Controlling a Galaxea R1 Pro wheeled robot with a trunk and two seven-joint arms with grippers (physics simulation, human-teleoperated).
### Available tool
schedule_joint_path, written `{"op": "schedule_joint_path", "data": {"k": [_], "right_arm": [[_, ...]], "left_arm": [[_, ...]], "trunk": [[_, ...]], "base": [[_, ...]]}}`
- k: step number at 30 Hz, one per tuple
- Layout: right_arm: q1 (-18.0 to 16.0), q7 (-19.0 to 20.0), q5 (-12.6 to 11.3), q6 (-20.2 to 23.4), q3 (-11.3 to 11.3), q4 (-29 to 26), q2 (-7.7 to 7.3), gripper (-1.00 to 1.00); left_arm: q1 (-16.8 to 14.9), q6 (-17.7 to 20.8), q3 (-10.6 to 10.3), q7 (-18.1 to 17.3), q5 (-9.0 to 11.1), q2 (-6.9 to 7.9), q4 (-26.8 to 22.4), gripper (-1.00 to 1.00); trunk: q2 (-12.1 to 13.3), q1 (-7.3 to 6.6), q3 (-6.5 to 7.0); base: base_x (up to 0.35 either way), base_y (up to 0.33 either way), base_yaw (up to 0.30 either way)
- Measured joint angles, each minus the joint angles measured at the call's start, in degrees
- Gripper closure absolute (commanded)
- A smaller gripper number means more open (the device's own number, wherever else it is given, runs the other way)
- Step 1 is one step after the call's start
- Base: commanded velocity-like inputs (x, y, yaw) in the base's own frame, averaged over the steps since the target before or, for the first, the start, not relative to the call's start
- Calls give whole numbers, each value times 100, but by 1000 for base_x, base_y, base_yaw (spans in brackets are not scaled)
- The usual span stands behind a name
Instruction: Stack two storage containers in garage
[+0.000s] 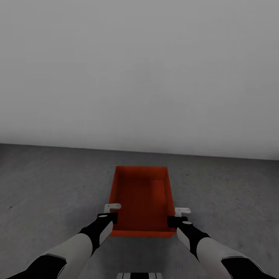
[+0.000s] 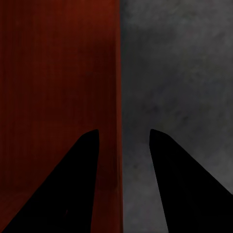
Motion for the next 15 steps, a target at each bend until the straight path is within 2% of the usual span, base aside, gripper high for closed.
{"op": "schedule_joint_path", "data": {"k": [5, 15], "right_arm": [[0, 0, -6, 0, 4, 0, 0, 100], [0, 0, -3, -26, 1, -1, -1, 100]], "left_arm": [[0, 6, 0, 0, -2, 0, -4, 100], [0, -23, -9, 1, 9, 0, -9, 100]], "trunk": [[-201, 110, -90], [-202, 110, -90]], "base": [[0, 0, 0], [0, 0, 0]]}}
